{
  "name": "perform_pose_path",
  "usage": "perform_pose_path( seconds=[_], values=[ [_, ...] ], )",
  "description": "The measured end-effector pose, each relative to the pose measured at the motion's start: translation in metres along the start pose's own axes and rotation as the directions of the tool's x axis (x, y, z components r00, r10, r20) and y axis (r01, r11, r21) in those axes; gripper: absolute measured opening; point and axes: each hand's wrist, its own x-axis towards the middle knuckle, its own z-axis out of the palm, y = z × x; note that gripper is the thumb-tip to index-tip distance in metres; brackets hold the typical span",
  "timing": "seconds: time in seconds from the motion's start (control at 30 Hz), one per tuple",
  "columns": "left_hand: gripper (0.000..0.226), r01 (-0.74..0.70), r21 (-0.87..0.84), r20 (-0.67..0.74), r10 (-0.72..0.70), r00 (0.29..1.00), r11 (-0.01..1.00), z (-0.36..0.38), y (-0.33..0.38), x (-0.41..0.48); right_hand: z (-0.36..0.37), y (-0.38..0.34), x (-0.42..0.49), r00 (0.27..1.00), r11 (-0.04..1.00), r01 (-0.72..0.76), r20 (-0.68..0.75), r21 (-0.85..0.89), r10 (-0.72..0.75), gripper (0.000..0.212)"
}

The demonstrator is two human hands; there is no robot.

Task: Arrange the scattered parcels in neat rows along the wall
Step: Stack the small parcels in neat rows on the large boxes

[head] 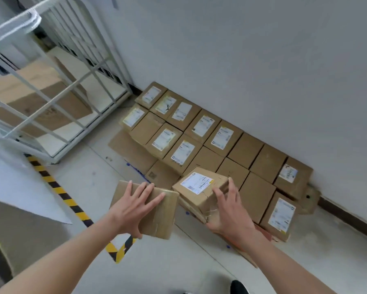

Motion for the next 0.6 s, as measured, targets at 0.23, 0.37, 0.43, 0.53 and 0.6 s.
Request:
perform_pose_path(
  seconds=[0.23, 0.37, 0.43, 0.53, 0.6],
  values=[
    [0.141, -0.083, 0.011, 0.079, 0.082, 0.994, 0.996, 0.038, -0.107, 0.034, 0.039, -0.039, 0.074, 1.000, 1.000, 0.019, 0.024, 0.001, -0.019, 0.111],
    [0.139, -0.092, 0.016, 0.081, 0.091, 0.993, 0.996, 0.052, -0.173, 0.056, 0.059, -0.066, 0.137, 1.000, 0.999, 0.017, 0.006, 0.027, -0.017, 0.109],
    [0.138, -0.096, 0.024, 0.094, 0.093, 0.991, 0.995, 0.059, -0.207, 0.067, 0.069, -0.078, 0.160, 1.000, 0.999, 0.007, 0.013, 0.036, -0.007, 0.108],
    [0.142, -0.084, 0.047, 0.103, 0.078, 0.992, 0.995, 0.067, -0.248, 0.079, 0.082, -0.091, 0.179, 0.999, 0.999, 0.031, 0.032, 0.025, -0.032, 0.108],
    [0.145, -0.073, 0.039, 0.115, 0.068, 0.991, 0.997, 0.075, -0.273, 0.088, 0.089, -0.099, 0.185, 0.999, 0.998, 0.037, 0.018, 0.055, -0.038, 0.108]
  ],
)
